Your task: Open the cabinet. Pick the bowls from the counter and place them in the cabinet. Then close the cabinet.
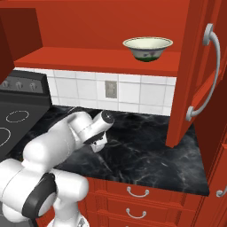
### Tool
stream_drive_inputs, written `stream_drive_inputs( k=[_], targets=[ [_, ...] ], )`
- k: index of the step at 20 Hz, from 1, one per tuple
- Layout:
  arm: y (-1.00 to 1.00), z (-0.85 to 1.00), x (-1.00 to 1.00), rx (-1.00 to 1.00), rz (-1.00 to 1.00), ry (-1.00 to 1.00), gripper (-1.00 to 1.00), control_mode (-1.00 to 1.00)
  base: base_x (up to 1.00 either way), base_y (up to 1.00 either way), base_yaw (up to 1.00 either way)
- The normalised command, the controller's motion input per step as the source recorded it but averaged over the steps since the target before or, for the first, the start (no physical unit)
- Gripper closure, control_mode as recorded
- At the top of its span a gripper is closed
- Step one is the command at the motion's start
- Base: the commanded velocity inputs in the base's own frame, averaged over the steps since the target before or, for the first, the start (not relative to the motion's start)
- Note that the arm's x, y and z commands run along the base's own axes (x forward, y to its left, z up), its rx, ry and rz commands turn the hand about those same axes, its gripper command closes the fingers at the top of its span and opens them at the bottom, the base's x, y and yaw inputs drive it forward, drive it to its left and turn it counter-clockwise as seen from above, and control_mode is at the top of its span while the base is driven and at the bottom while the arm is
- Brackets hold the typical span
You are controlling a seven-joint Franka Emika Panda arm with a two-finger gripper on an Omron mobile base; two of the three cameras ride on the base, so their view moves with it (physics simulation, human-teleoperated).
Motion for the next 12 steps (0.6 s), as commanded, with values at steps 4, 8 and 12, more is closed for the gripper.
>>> stream_drive_inputs(
  k=[4,8,12],
  targets=[
    [0.03,-0.15,0.17,0.0,0.0,0.03,-1.0,-1.0,0.0,0.0,0.0],
    [0.04,-0.15,0.16,0.0,0.0,0.04,-1.0,-1.0,0.0,0.0,0.0],
    [0.07,-0.1,0.09,0.0,0.0,0.01,-1.0,-1.0,0.0,0.0,0.0]
  ],
)
